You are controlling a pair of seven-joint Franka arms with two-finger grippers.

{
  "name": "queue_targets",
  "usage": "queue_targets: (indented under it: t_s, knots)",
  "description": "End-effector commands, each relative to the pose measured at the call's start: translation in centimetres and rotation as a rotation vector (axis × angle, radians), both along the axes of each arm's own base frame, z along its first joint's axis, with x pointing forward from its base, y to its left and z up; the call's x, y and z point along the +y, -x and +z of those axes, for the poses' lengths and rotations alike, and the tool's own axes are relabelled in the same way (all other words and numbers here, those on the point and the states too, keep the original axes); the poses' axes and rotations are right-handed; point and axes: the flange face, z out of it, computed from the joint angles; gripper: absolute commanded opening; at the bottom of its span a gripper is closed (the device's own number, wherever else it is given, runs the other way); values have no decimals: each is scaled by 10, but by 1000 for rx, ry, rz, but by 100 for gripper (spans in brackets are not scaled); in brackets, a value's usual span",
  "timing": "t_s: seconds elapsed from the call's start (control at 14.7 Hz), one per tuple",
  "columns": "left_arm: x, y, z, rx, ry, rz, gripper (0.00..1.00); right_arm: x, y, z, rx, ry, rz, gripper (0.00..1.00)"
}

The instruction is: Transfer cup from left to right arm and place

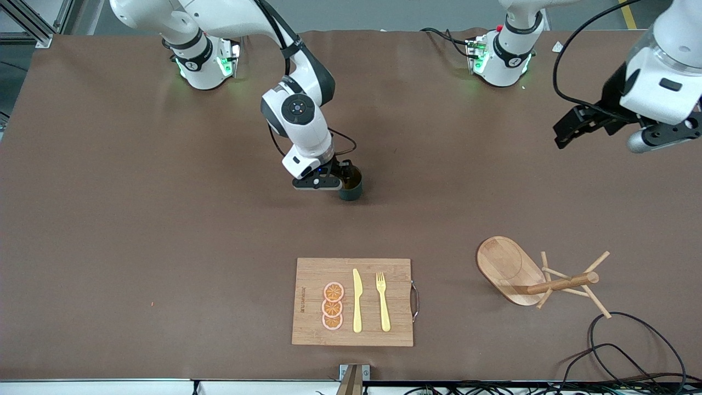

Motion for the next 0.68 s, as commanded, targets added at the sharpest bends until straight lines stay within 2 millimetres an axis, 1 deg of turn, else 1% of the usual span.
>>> queue_targets:
  t_s: [0.0,0.07,0.14,0.27,0.41,0.61]
  knots:
    - [20,5,-7,26,-3,-70,100,6,-2,0,-10,-7,6,70]
    - [33,1,-9,32,1,-94,100,7,-1,-1,-13,-4,15,60]
    - [40,-1,-10,35,4,-125,100,7,-1,-4,-15,2,37,46]
    - [46,-6,-16,49,10,-198,100,6,-3,-8,-35,25,146,19]
    - [50,-7,-17,50,-1,-214,100,6,-5,-10,-38,26,174,1]
    - [52,-12,-22,58,-13,-218,100,4,-7,-9,-42,34,208,0]
